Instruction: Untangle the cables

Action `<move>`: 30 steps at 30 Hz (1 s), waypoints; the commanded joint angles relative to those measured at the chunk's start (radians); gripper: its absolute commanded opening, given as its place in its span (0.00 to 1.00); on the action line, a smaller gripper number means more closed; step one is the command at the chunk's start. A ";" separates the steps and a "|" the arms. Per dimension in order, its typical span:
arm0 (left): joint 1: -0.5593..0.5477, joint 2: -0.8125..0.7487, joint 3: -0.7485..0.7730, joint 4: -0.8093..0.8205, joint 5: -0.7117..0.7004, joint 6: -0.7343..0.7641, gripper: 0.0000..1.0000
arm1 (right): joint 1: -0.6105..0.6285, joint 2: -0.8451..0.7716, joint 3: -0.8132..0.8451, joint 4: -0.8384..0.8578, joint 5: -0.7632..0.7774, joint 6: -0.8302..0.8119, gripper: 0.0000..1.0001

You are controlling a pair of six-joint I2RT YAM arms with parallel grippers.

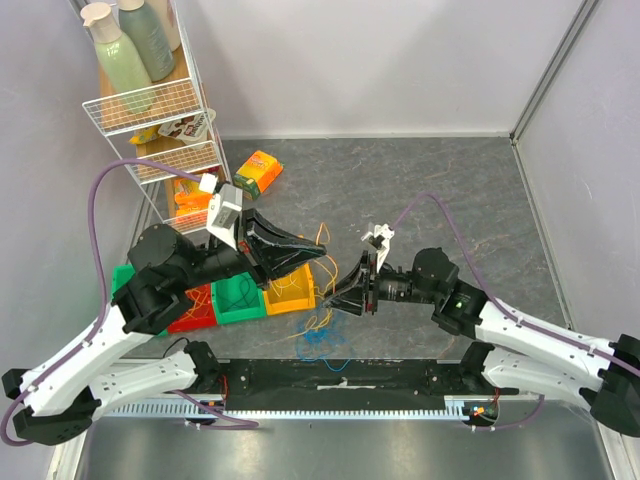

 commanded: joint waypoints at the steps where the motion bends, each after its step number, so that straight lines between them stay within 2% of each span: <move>1: -0.003 -0.017 0.019 0.046 0.028 -0.022 0.02 | 0.029 0.023 0.045 0.029 0.087 0.022 0.24; 3: -0.003 -0.023 0.022 0.043 0.025 -0.017 0.02 | 0.034 0.030 0.091 -0.089 0.181 -0.010 0.04; 4: -0.003 -0.027 0.025 0.036 0.022 -0.016 0.02 | 0.035 0.025 0.134 -0.197 0.277 -0.041 0.00; 5: -0.002 -0.032 0.027 0.025 0.013 -0.014 0.02 | 0.035 0.024 0.193 -0.297 0.384 -0.081 0.00; 7: -0.003 -0.038 0.033 -0.003 -0.015 -0.011 0.02 | 0.035 0.019 0.333 -0.547 0.713 -0.110 0.00; 9: -0.003 -0.038 0.033 -0.036 -0.067 -0.014 0.02 | 0.037 0.019 0.480 -0.748 0.976 -0.154 0.00; 11: -0.002 -0.024 0.025 -0.059 -0.111 -0.034 0.02 | 0.034 0.011 0.632 -0.851 1.135 -0.219 0.00; 15: -0.002 0.025 0.014 -0.064 -0.104 -0.051 0.02 | 0.035 -0.001 0.893 -0.922 1.213 -0.332 0.00; 18: -0.003 0.045 0.057 -0.082 -0.102 -0.016 0.02 | 0.035 -0.018 0.984 -0.953 1.316 -0.391 0.00; 21: -0.003 0.058 0.125 -0.099 -0.133 0.030 0.02 | 0.035 -0.045 0.984 -0.958 1.431 -0.418 0.00; 24: -0.003 0.109 0.195 -0.086 -0.119 0.043 0.02 | 0.035 -0.068 0.950 -0.965 1.439 -0.402 0.00; 27: -0.003 0.205 0.298 -0.005 0.012 0.005 0.02 | 0.035 -0.087 0.848 -0.962 1.404 -0.362 0.00; 30: -0.002 0.346 0.465 0.020 0.130 -0.040 0.02 | 0.035 -0.096 0.722 -0.961 1.367 -0.293 0.00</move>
